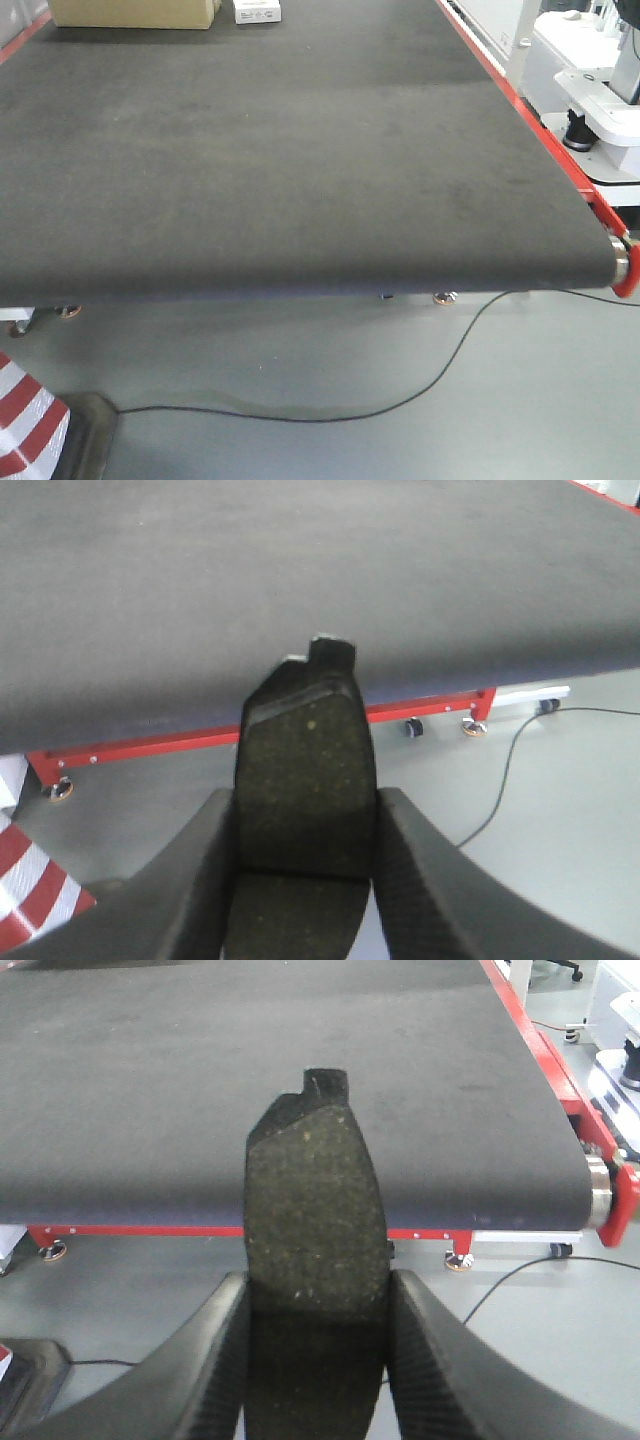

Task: Move and align brake pads A on conveyor
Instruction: 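Turn toward the black conveyor belt and approach its edge, then hold both brake pads above the conveyor belt surface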

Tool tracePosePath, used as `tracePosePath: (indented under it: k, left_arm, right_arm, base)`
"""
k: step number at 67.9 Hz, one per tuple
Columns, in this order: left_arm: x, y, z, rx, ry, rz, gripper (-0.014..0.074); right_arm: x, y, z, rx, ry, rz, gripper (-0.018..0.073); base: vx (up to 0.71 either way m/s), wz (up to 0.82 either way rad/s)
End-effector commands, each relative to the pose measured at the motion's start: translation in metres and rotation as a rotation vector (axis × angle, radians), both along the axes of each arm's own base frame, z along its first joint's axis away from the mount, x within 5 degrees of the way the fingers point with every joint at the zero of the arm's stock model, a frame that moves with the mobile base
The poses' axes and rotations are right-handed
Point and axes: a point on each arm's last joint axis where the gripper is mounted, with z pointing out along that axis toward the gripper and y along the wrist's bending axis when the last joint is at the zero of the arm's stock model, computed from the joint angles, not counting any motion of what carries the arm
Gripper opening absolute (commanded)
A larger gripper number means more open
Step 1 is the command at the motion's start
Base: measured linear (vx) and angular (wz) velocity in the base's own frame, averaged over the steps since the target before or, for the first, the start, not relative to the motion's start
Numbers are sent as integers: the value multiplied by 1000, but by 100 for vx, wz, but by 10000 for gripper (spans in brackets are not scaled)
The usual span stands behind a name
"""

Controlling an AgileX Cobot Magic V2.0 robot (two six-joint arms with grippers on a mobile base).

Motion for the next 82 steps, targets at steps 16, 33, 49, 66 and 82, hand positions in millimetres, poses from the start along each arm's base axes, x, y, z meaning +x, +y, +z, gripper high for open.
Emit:
tracePosePath:
  k: [16, 33, 49, 66, 82]
  left_arm:
    - [2, 0, 17, -33, -103, 1, -6]
    - [2, 0, 17, -33, -103, 1, -6]
    - [2, 0, 17, -33, -103, 1, -6]
    - [2, 0, 17, -33, -103, 1, -6]
    - [2, 0, 17, -33, -103, 1, -6]
  right_arm:
    - [2, 0, 17, 3, -113, -2, -4]
    - [2, 0, 17, 3, -113, -2, -4]
    - [2, 0, 17, 3, -113, -2, -4]
    - [2, 0, 17, 3, -113, -2, -4]
    - [2, 0, 17, 3, -113, -2, -4]
  base:
    - [31, 9]
    - [38, 6]
    - [36, 2]
    - [32, 1]
    - [26, 1]
